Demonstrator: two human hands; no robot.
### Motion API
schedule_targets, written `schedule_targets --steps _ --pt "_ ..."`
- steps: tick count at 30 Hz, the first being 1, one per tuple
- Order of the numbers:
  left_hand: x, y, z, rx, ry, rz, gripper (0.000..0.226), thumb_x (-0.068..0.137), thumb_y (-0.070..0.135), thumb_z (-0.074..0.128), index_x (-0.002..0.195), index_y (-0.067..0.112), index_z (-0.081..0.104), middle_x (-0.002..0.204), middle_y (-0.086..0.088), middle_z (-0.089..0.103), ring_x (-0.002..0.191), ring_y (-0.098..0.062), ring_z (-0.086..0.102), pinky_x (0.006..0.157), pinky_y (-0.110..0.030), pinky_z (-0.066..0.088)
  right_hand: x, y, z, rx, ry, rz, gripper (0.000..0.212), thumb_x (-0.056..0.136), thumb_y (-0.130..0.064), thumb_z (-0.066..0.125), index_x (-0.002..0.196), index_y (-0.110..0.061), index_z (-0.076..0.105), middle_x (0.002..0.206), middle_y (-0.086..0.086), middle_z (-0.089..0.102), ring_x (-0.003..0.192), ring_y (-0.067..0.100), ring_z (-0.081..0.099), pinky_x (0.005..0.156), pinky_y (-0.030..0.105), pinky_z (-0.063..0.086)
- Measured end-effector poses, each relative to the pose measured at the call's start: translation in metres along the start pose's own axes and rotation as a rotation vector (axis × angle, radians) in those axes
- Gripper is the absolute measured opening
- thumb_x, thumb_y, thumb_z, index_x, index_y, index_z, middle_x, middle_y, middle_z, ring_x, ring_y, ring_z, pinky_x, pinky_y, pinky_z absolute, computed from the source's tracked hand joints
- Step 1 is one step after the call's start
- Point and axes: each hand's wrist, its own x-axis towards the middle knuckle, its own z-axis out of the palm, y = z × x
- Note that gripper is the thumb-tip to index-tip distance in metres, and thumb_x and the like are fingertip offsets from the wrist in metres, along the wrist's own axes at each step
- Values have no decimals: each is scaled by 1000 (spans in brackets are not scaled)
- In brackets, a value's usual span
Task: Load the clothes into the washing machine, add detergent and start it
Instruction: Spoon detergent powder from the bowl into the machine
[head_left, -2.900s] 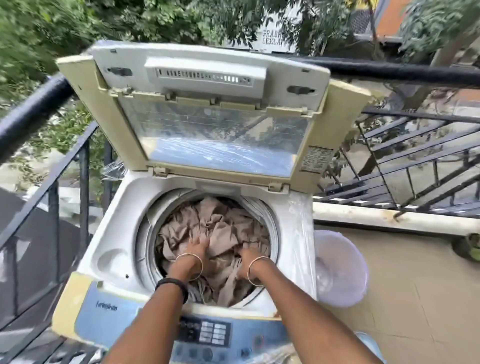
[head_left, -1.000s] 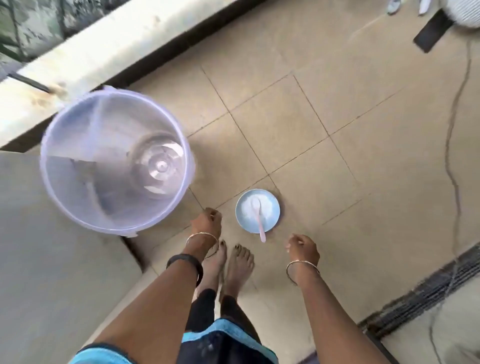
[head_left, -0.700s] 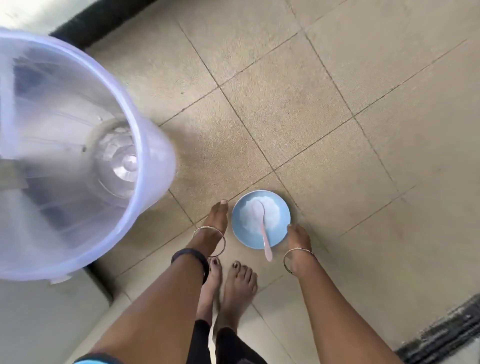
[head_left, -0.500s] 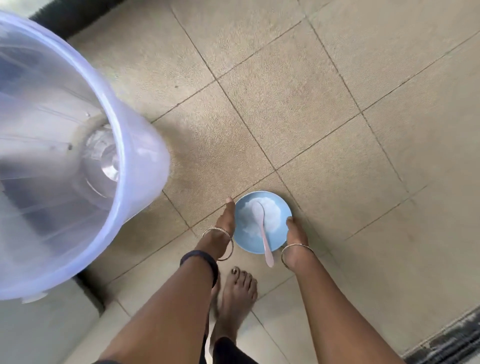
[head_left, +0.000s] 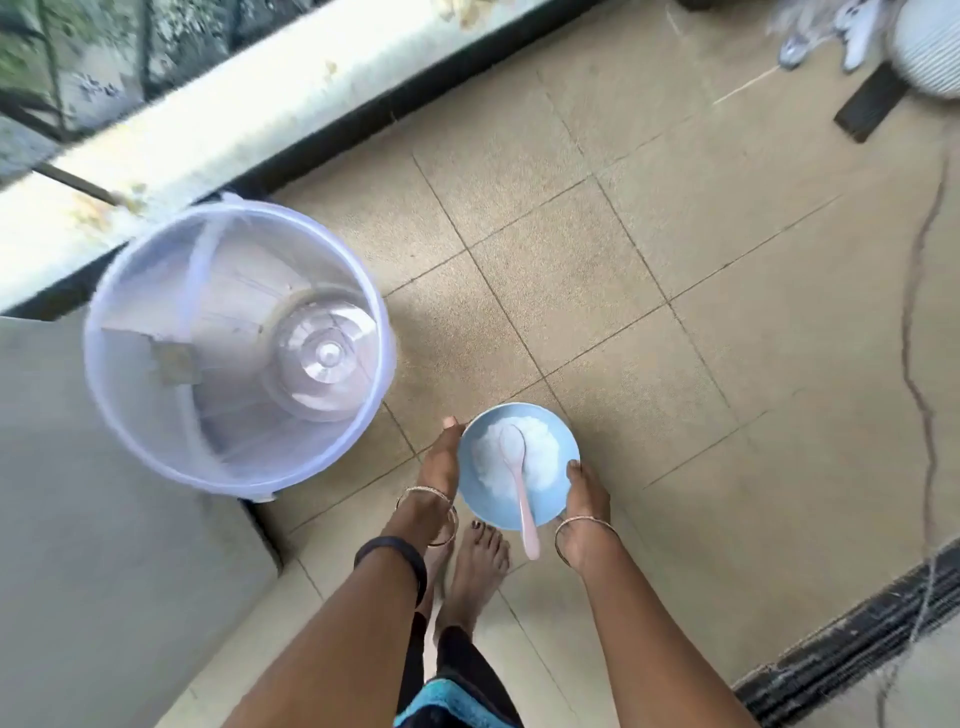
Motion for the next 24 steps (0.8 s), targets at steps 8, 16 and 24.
schedule_targets --steps 8,16,24 --pt "-181 35 -50 -57 -4 92 41 98 49 40 79 16 55 81 -4 57 82 -21 49 75 -32 38 -181 -40 -51 246 -2 -60 22 66 -50 55 77 -38 71 106 8 71 99 32 67 94 49 53" --pt "-376 70 -103 -76 -64 315 12 96 27 51 99 16 57 88 -5 57 74 -19 52 61 -28 37 -426 -115 -103 341 -166 -212 16 83 -37 58 88 -27 69 93 9 65 81 25 57 66 30 46" --pt "-502 54 -167 -70 -51 557 20 92 32 58 106 18 55 106 -9 62 87 -26 60 74 -36 52 -570 -112 -119 324 -285 -546 25 85 -47 53 103 -34 66 104 -5 66 98 25 63 72 37 54"
